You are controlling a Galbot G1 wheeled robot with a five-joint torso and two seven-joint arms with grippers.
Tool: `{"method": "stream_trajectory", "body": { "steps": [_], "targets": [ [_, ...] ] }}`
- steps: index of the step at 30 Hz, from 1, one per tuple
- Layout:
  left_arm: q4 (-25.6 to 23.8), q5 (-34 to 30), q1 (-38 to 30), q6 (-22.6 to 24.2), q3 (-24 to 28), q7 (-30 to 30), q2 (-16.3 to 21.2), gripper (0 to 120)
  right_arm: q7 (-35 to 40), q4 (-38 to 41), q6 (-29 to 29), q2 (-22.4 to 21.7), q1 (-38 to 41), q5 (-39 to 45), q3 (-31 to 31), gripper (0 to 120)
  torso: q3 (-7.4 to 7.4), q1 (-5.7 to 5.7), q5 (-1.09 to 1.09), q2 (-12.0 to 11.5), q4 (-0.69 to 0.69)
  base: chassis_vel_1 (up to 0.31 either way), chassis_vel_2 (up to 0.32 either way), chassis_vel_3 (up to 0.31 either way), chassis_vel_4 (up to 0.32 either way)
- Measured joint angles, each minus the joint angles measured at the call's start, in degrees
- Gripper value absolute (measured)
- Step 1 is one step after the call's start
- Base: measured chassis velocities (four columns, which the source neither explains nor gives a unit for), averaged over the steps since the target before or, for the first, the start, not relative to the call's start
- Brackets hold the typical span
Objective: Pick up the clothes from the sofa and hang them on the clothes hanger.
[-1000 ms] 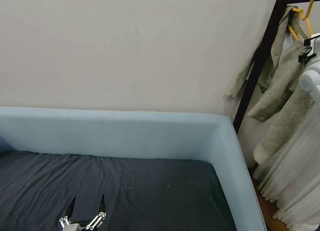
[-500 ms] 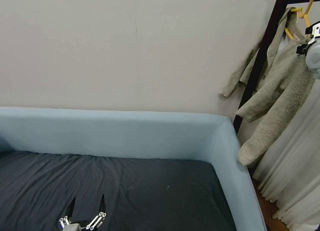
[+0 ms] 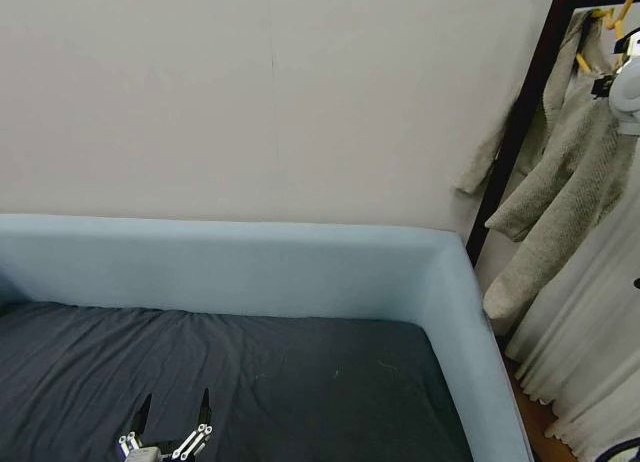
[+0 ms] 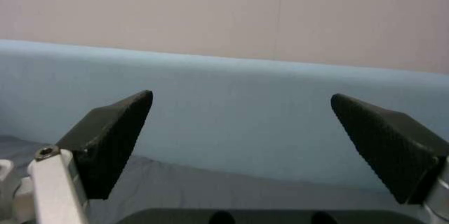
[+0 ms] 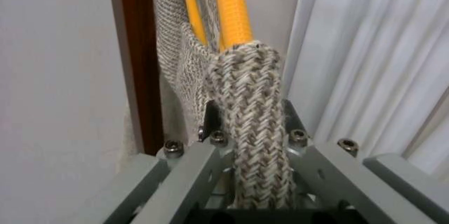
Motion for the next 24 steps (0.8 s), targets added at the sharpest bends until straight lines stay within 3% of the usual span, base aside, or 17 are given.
{"method": "stream_trajectory", "body": {
  "steps": [13,24],
  "targets": [
    [0.00,0.00,0.00,0.00,0.00,0.00,0.00,100,8.34,-7.86,0.20,6.15,4.11,9.11,-2.17,5,0.00,0.00,0.01,0.00,0.00,0.000,0.000,0.000,0.000],
    [0.00,0.00,0.00,0.00,0.00,0.00,0.00,100,10.40,-14.40,0.28,10.26,7.27,13.01,-4.40,5,0.00,0.00,0.01,0.00,0.01,0.000,0.000,0.000,0.000]
  ]
}}
